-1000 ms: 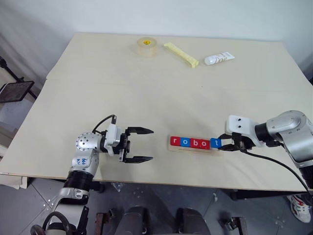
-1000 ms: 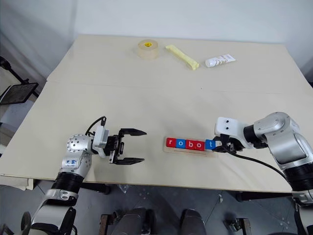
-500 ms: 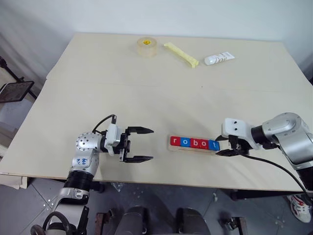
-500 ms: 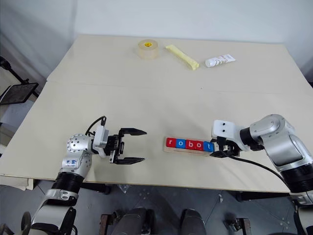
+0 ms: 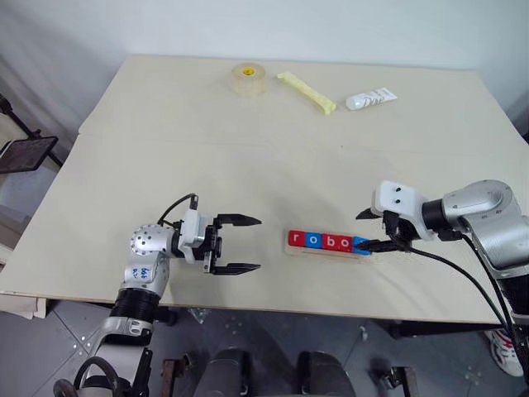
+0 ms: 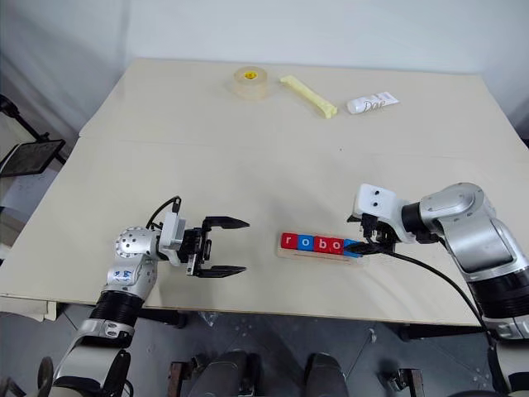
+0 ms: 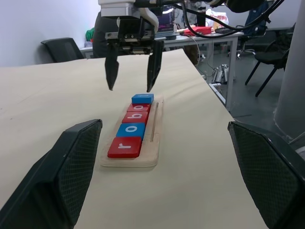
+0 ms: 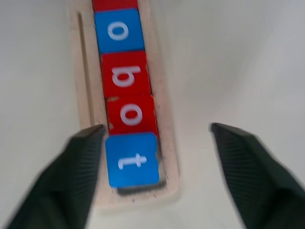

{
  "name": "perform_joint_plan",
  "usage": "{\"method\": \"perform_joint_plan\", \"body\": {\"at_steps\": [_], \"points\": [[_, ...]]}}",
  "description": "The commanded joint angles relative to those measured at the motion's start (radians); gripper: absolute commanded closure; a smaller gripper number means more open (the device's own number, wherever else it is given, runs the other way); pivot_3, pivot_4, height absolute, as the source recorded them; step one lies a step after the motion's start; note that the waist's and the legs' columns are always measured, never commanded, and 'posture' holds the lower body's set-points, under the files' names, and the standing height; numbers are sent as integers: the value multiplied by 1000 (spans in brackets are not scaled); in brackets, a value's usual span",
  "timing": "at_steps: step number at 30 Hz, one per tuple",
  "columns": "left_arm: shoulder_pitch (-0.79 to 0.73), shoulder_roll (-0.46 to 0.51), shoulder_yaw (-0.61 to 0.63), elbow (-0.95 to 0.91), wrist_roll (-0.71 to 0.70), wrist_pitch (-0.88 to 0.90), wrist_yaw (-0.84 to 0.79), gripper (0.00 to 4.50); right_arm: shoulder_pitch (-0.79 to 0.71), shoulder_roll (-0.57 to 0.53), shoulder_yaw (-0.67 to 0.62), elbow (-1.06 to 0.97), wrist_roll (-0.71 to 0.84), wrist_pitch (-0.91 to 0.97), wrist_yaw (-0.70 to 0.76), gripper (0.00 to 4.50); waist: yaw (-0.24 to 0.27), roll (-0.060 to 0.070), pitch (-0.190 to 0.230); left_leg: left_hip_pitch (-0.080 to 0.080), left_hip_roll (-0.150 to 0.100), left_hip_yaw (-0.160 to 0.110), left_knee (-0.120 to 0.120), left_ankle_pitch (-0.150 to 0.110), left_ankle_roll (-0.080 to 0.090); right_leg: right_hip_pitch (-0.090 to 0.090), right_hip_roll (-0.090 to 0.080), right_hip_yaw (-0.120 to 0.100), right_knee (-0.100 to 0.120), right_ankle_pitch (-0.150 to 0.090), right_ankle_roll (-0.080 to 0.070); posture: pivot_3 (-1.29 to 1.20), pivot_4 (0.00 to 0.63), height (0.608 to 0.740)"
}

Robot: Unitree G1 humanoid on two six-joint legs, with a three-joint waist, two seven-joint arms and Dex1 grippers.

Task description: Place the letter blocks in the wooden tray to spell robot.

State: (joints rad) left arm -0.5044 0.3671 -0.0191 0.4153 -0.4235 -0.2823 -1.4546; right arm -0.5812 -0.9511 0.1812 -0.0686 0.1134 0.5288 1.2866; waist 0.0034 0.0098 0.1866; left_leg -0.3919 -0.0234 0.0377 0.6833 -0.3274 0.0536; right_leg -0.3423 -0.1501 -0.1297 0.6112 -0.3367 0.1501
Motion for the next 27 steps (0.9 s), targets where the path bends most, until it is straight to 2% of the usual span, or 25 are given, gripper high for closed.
{"method": "perform_joint_plan", "body": {"at_steps": [1,7,20,27], "points": [[-15,-3,-1,-2,2,-12,2,0,-1,6,-21,-7,8,-12,-22,2398,0,0,0,0,0,0,0,0,0,0,0,0,0,0,0,0,150,740],[-5,3,0,-14,0,-8,2,0,0,29,-17,74,-7,-60,-59,4478,-2,0,0,0,0,0,0,0,0,0,0,0,0,0,0,0,150,740],[-7,4,-2,-11,3,-9,2,0,63,31,-17,69,3,-77,-72,4478,-2,0,0,0,0,1,0,0,0,0,0,0,0,0,0,0,150,740],[-13,0,-4,-5,4,-11,1,0,37,25,-44,76,5,-70,-96,4478,-1,0,0,0,0,0,0,0,0,0,0,0,0,0,0,0,150,740]]}}
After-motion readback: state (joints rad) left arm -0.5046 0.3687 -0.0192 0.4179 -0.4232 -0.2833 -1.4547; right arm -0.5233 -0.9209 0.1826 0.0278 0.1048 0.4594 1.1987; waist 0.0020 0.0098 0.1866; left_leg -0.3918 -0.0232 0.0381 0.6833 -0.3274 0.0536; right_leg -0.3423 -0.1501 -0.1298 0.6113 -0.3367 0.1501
